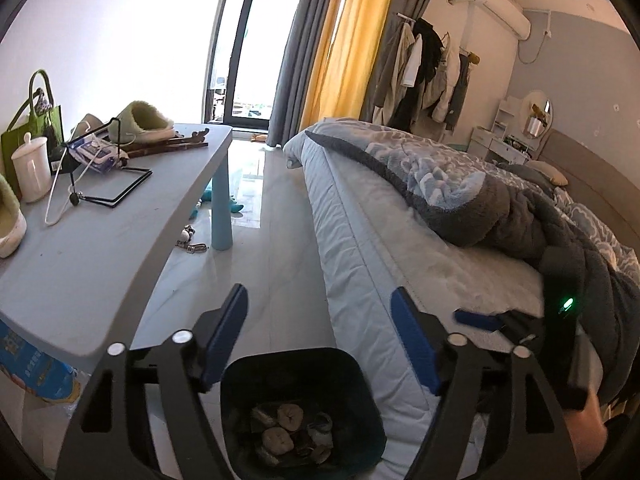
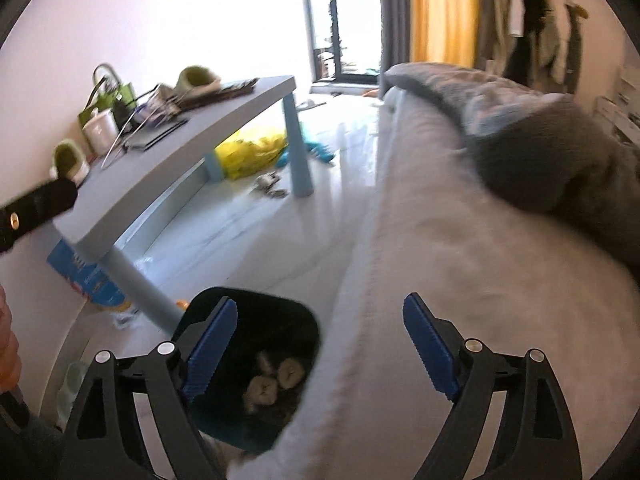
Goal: Collect trash
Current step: 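Withdraw both open tools from the bin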
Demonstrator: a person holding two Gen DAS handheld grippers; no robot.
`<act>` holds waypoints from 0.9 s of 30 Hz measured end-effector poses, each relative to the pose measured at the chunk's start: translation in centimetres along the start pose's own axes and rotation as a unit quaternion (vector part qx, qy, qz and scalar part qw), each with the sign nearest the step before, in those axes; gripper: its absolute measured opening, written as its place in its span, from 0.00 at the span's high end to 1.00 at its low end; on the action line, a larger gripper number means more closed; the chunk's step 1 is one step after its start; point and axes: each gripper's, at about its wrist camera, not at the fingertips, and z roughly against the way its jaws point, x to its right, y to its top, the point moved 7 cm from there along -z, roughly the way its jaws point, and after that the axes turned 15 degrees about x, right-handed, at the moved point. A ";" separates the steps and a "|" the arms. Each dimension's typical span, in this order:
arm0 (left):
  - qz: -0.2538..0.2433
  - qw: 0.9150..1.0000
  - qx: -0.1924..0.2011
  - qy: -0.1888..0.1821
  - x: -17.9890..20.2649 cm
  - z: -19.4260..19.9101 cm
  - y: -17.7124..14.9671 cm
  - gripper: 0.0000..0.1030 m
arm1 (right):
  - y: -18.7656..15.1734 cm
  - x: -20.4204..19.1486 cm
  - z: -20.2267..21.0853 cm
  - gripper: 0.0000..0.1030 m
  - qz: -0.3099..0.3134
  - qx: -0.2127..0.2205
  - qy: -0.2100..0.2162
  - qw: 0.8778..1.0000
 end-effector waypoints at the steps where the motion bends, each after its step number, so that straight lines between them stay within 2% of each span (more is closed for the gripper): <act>1: -0.001 1.000 0.000 -0.001 0.4 -0.1 0.0 0.24 | 0.4 0.4 0.5 0.15 -0.001 0.004 -0.005 1.000; 7: -0.014 1.000 0.008 0.009 2.9 -0.4 1.0 0.11 | 1.4 3.4 2.9 0.09 0.036 0.028 -0.031 0.998; 10: -0.013 1.000 0.008 0.020 3.9 -0.8 1.4 0.06 | 0.6 5.9 3.5 0.07 0.006 0.018 -0.034 0.999; 12: -0.019 1.000 -0.002 0.019 4.7 -1.3 1.0 0.04 | 0.5 7.7 4.4 0.04 -0.005 0.021 -0.052 0.998; 17: -0.036 0.999 -0.034 0.015 6.9 -2.6 -1.3 0.03 | 0.3 12.0 7.6 0.03 -0.032 0.040 -0.083 0.995; 20: -0.032 0.999 -0.032 0.008 7.5 -2.5 -1.8 0.03 | -0.5 14.7 9.9 0.03 -0.037 0.042 -0.107 0.993; 24: -0.033 0.999 -0.026 0.024 7.1 -1.7 -2.3 0.03 | -2.6 17.4 13.1 0.03 -0.061 0.044 -0.129 0.989; 27: -0.019 0.999 -0.027 0.033 6.9 -1.0 -2.6 0.03 | -4.2 18.0 14.6 0.03 -0.066 0.039 -0.138 0.988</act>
